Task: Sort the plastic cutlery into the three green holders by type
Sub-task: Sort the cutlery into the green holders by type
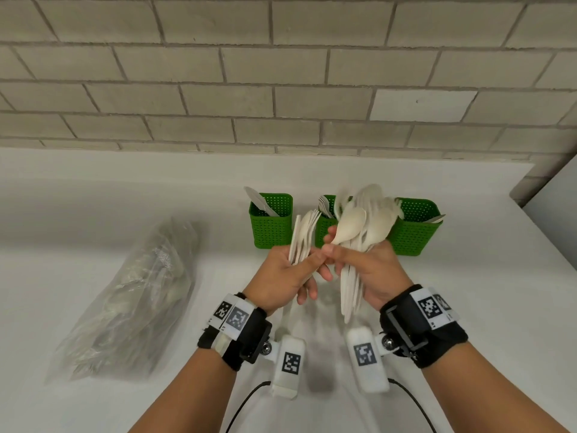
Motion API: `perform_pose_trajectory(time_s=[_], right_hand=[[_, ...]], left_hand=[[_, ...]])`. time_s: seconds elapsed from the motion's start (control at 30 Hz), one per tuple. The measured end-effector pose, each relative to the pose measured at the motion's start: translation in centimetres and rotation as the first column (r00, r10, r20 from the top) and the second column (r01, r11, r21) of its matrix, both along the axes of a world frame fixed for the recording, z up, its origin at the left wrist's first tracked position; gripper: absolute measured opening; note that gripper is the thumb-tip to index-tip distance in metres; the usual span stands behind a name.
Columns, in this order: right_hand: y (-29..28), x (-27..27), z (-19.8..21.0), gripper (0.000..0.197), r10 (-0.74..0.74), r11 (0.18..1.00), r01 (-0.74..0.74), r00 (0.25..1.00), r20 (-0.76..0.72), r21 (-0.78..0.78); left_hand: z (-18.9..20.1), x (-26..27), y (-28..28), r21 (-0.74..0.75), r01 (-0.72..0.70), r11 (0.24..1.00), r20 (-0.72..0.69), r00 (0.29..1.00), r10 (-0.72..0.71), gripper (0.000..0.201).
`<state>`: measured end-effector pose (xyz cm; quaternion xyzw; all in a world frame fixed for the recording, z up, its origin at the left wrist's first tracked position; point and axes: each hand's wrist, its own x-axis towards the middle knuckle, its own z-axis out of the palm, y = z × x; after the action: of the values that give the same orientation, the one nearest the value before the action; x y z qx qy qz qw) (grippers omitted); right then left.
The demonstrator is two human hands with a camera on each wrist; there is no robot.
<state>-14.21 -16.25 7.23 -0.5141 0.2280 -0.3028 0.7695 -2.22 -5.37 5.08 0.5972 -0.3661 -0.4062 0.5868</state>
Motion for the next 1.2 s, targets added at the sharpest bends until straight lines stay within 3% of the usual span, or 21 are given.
perform_pose_trajectory(time_s=[0.07,0.3,0.5,0.7,0.83,0.93,1.0,1.13,1.2], right_hand=[[0.4,0.0,0.0,0.016,0.057,0.998,-0.057,0.998,0.009,-0.012],[-1.3,-0.2,0.1,0.017,-0.191,0.981,0.189,0.980,-0.049,-0.052],[0.1,0.5,0.1,0.016,-0.016,0.991,0.012,0.999,-0.028,-0.130],[-0.1,0.2,0.6,0.022,0.065,0.990,-0.073,0.995,-0.070,-0.120],[-0.6,0.4,0.4,0.016,-0.129,0.974,0.108,0.987,-0.097,-0.198],[-1.1,0.3,0.0,0.016,-0.223,0.964,0.206,0.971,-0.086,-0.171],[-1.1,0.2,0.0,0.016,-0.199,0.974,0.188,0.977,-0.081,-0.128],[-0.2,0.0,0.0,0.017,-0.029,0.992,0.017,0.996,-0.088,-0.127],[-0.3,0.1,-0.1,0.018,-0.102,0.987,0.088,0.989,-0.106,-0.135]], left_hand=[[0.1,-0.1,-0.1,0.027,0.031,0.999,0.008,0.999,-0.031,0.036],[-0.8,0.6,0.3,0.108,-0.084,0.991,0.030,0.996,0.082,0.039],[0.1,-0.3,0.2,0.088,0.119,0.989,0.089,0.988,-0.127,0.026],[0.6,-0.2,1.1,0.161,0.218,0.963,0.079,0.969,-0.232,0.036],[0.1,-0.1,1.0,0.047,0.158,0.986,0.038,0.986,-0.160,0.021],[0.1,-0.1,0.9,0.033,0.100,0.994,0.009,0.995,-0.100,0.028],[0.0,0.0,0.8,0.037,0.082,0.996,0.024,0.996,-0.083,0.029],[0.2,-0.1,0.5,0.024,0.095,0.995,0.025,0.995,-0.096,0.025],[0.3,-0.1,0.5,0.024,0.069,0.997,-0.024,0.997,-0.069,0.026]])
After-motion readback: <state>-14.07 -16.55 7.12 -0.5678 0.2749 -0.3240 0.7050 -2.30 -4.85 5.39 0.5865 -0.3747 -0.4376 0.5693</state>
